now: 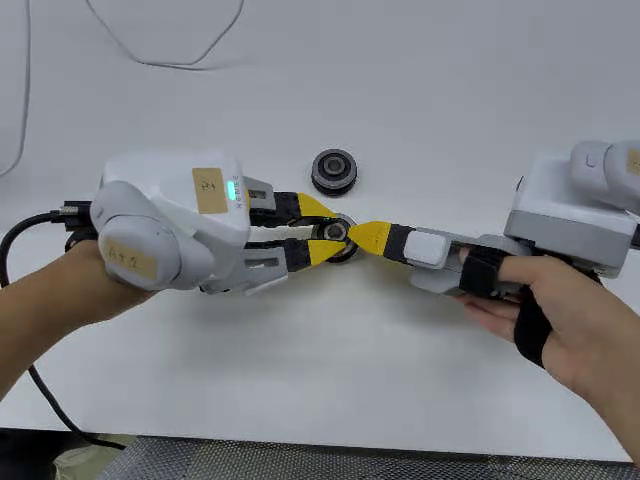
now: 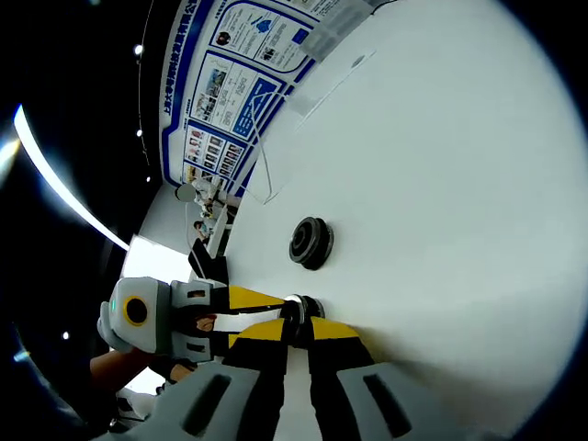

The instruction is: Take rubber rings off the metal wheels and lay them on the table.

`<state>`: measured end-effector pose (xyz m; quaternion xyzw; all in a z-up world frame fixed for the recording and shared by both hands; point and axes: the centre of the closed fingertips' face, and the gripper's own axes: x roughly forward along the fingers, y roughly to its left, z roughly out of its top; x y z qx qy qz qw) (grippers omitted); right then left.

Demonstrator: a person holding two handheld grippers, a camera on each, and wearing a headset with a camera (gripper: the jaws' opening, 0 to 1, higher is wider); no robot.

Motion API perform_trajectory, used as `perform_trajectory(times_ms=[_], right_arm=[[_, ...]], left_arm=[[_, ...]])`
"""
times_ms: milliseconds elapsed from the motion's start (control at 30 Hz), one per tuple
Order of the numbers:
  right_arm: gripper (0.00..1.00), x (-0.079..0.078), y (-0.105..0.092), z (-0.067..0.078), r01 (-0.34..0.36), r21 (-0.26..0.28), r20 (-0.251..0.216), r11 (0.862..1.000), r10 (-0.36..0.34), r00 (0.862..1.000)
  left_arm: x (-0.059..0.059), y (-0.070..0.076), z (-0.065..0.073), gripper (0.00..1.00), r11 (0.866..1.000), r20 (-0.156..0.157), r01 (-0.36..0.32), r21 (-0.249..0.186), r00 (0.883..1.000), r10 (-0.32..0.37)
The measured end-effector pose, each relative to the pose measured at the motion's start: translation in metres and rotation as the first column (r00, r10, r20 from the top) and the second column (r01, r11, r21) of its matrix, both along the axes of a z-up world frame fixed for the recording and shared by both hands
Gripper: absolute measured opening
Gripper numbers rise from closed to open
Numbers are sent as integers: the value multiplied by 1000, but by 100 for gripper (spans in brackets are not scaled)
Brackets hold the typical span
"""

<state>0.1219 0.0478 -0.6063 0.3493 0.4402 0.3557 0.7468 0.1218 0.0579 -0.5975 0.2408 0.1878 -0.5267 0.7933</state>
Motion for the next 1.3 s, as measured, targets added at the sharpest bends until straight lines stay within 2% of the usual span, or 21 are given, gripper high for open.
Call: perform_trajectory(times_ms=[567,667,700,867,1300], right_arm=[[4,0,-1,-3,-18,-46,14,999,19,1000],[3,0,-2,-2,-14,-56,4,998,14,1000],[2,-1,-2,-3,-5,-58,-15,998,5,1000],[2,0,-3,-3,9,-67,-43,998,-12,999],[1,2,-3,-2,17,-77,-62,997,-21,998]], left_arm=[[0,0,0,13,1000,2,3,3,1000,-3],[0,0,0,13,1000,0,1,3,1000,-1],[0,0,0,13,1000,-1,0,2,1000,0],[1,0,0,13,1000,-5,-4,1,1000,4],[1,1,-1,13,1000,-7,-7,1,1000,7]])
